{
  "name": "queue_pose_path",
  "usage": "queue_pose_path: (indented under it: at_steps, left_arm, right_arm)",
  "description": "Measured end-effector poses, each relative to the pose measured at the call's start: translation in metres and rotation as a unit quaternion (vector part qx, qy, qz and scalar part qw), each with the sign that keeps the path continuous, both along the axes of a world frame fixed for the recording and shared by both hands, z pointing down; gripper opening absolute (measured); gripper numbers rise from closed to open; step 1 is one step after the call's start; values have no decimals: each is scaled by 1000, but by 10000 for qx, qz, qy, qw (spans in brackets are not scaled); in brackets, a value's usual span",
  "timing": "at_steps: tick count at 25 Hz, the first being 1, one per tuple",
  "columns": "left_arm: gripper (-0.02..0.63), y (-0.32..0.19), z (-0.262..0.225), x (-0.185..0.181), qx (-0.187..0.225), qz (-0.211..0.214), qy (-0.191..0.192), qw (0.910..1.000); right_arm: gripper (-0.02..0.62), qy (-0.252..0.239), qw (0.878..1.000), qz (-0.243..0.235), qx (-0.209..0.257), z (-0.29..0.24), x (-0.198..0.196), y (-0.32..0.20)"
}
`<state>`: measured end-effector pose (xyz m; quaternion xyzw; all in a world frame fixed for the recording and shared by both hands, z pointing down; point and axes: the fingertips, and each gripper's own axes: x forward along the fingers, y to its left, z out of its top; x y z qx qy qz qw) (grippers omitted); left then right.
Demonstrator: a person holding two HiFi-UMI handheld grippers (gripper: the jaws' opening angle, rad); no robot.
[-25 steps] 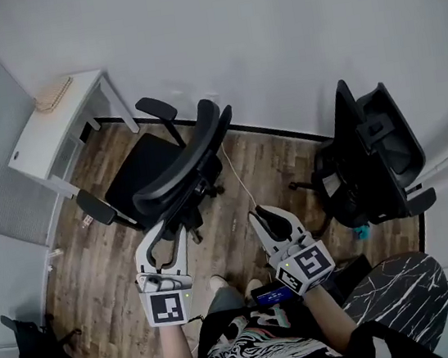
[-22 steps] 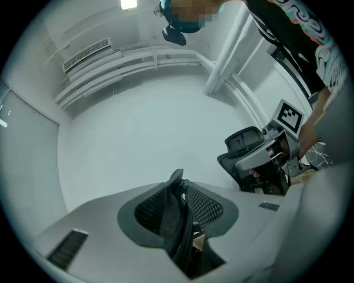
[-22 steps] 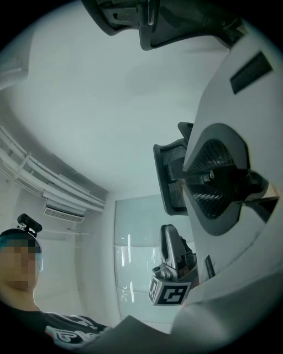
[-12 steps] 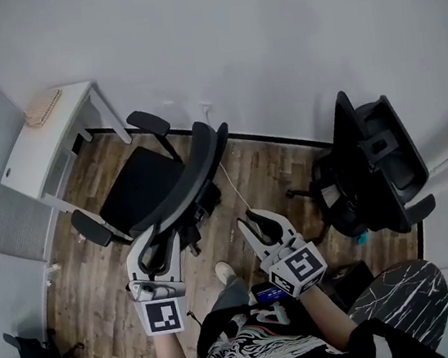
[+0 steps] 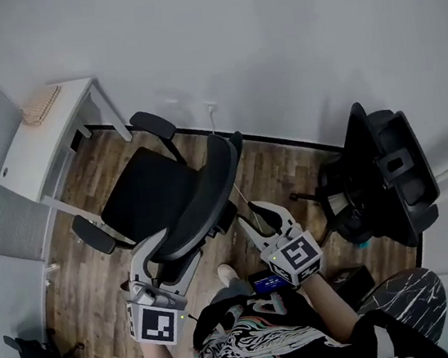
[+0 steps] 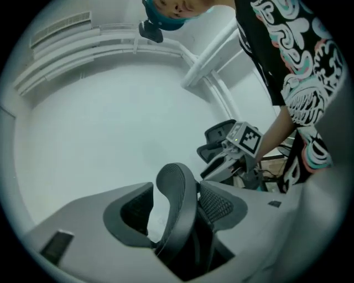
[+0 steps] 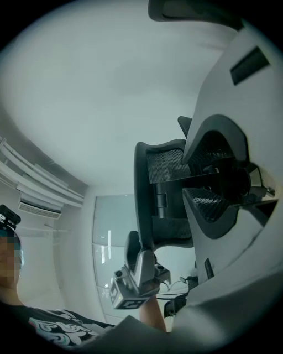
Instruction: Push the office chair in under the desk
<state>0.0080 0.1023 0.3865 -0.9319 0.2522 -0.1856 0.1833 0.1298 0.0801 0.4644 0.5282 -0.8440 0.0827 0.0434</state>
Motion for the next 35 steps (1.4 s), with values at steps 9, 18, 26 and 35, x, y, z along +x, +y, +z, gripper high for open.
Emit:
queue_pose_path:
  at_steps: [9,18,26,35]
  left_arm:
    - [285,-5,7,31,-274,613,-731,9951]
    - [281,-18,26,38,-206,65,-1251,9919]
    - [236,-25,38,34,25,-169,-1787,9838]
    - [229,-31,31,34,868,-400,-1659,9815]
  right_arm:
    - [143,395,9978,-532,73,17,-18,-12]
    - [143,464,9942,-974,2,15,-26,-25]
    - [138,435,9918,-1198,103,15,-35,-33]
    - [57,394,9901,-1323,270,15,-43,-39]
